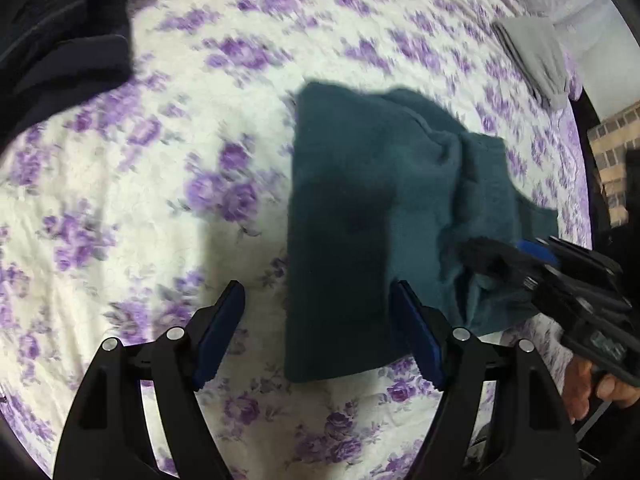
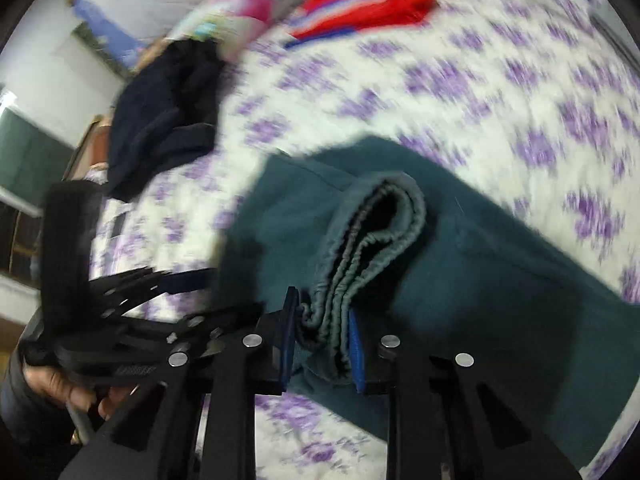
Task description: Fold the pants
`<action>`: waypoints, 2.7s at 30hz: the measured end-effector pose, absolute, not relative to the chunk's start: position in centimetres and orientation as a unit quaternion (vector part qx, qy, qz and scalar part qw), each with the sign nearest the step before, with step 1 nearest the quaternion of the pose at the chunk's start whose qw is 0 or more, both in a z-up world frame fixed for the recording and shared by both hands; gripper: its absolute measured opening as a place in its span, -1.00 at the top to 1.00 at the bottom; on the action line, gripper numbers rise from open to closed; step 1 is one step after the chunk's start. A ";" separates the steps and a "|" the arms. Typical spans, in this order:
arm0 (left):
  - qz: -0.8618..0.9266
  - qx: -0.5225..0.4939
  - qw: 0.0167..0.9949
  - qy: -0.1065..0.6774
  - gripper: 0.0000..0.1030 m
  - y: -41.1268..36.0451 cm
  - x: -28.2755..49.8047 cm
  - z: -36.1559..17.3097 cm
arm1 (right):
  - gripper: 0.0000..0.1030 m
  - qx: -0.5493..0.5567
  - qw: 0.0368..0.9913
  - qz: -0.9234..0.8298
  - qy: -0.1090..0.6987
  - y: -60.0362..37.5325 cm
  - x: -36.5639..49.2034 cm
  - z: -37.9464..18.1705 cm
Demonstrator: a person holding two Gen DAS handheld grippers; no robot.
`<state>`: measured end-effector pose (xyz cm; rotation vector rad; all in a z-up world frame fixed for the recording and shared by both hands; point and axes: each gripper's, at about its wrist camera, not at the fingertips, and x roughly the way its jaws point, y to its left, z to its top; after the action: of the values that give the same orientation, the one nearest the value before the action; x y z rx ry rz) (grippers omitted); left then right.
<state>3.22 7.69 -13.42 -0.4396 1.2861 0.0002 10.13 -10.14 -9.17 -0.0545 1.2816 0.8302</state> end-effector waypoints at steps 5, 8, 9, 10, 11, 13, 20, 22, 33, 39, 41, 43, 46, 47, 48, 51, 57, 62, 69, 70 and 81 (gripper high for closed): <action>0.007 -0.206 0.801 0.561 -0.48 9.3 3.0 -10.2 | 0.57 0.039 0.741 0.440 0.506 -14.5 9.4 -2.2; 0.000 -0.200 0.813 0.547 -0.58 8.9 3.4 -9.0 | 0.57 0.047 0.772 0.407 0.486 -19.6 9.9 -0.7; -0.006 -0.197 0.813 0.548 -0.58 8.4 3.7 -9.0 | 0.57 0.048 0.779 0.390 0.489 -21.3 10.0 -0.9; -0.009 -0.196 0.811 0.552 -0.58 8.0 4.0 -9.2 | 0.57 0.052 0.786 0.363 0.498 -23.8 10.4 -1.7; -0.013 -0.195 0.807 0.557 -0.58 7.4 4.4 -9.6 | 0.56 0.055 0.790 0.342 0.507 -25.3 10.5 -2.5; -0.024 -0.186 0.800 0.570 -0.58 5.4 5.4 -10.6 | 0.56 0.073 0.790 0.290 0.535 -29.1 11.1 -5.5; -0.023 -0.099 0.796 0.597 -0.58 -0.4 8.6 -13.5 | 0.35 0.097 0.779 0.215 0.580 -32.7 11.3 -12.7; -0.028 -0.087 0.796 0.599 -0.58 -0.9 8.4 -13.7 | 0.27 0.110 0.778 0.222 0.578 -32.9 11.5 -11.6; -0.026 -0.114 0.785 0.608 -0.58 0.0 7.8 -13.7 | 0.64 0.046 0.799 0.176 0.573 -30.3 15.6 -11.3; -0.026 -0.122 0.783 0.609 -0.65 0.8 7.3 -13.9 | 0.47 0.090 0.797 0.183 0.569 -33.0 14.1 -9.9; -0.023 -0.119 0.780 0.613 -0.66 0.8 7.4 -14.3 | -0.06 0.084 0.793 0.158 0.582 -33.6 14.1 -11.7; -0.022 -0.108 0.782 0.614 -0.66 0.4 7.6 -14.1 | -0.07 0.095 0.797 0.154 0.576 -34.5 13.7 -11.8; -0.027 -0.093 0.794 0.600 -0.66 0.2 7.6 -12.7 | -0.04 0.102 0.808 0.174 0.554 -35.1 12.3 -9.6; -0.028 -0.092 0.796 0.598 -0.66 0.2 7.7 -12.4 | 0.09 0.095 0.809 0.181 0.551 -35.1 11.8 -9.2; -0.031 -0.092 0.798 0.595 -0.66 0.1 7.7 -12.2 | 0.16 0.089 0.808 0.183 0.552 -35.1 11.4 -9.0; -0.032 -0.094 0.792 0.603 -0.66 -0.3 7.9 -12.8 | 0.16 0.065 0.794 0.180 0.578 -34.9 10.1 -10.5; -0.026 -0.100 0.781 0.616 -0.66 -0.8 7.6 -14.1 | 0.26 0.059 0.795 0.177 0.577 -33.8 9.8 -10.9; -0.027 -0.099 0.785 0.611 -0.67 -0.9 7.1 -13.0 | 0.18 0.048 0.820 0.183 0.541 -32.5 9.6 -7.7; -0.027 -0.105 0.775 0.623 -0.71 -1.2 7.1 -14.2 | 0.04 -0.005 0.795 0.115 0.596 -31.4 10.9 -11.9; -0.026 -0.105 0.774 0.623 -0.71 -1.2 7.0 -14.2 | 0.02 0.001 0.792 0.113 0.600 -31.6 10.9 -12.3; -0.051 -0.118 0.770 0.625 -0.73 -0.4 8.9 -12.1 | -0.50 0.134 0.824 0.112 0.539 -35.4 11.0 -8.3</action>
<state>8.93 -0.42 -12.07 -0.2570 1.3559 -0.1110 11.05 -35.37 -8.33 0.2849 1.1459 0.2386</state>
